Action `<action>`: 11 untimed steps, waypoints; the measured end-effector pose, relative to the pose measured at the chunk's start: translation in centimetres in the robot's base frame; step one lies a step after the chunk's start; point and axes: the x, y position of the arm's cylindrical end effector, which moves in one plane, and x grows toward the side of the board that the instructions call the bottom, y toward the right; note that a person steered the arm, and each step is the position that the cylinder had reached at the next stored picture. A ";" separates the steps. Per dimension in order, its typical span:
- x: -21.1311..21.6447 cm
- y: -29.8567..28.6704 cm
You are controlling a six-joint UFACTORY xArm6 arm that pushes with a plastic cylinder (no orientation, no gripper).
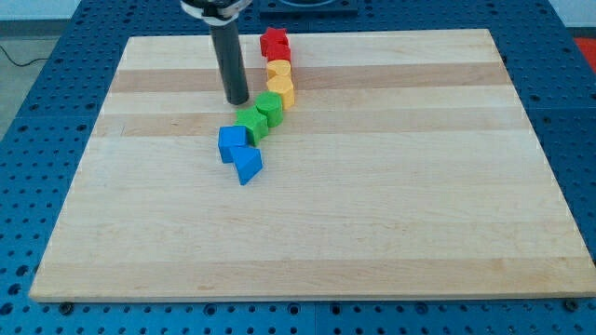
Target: Push yellow heart to the top of yellow hexagon
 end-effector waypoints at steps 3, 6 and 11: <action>-0.9 4.2; -2.9 0.1; -2.8 3.0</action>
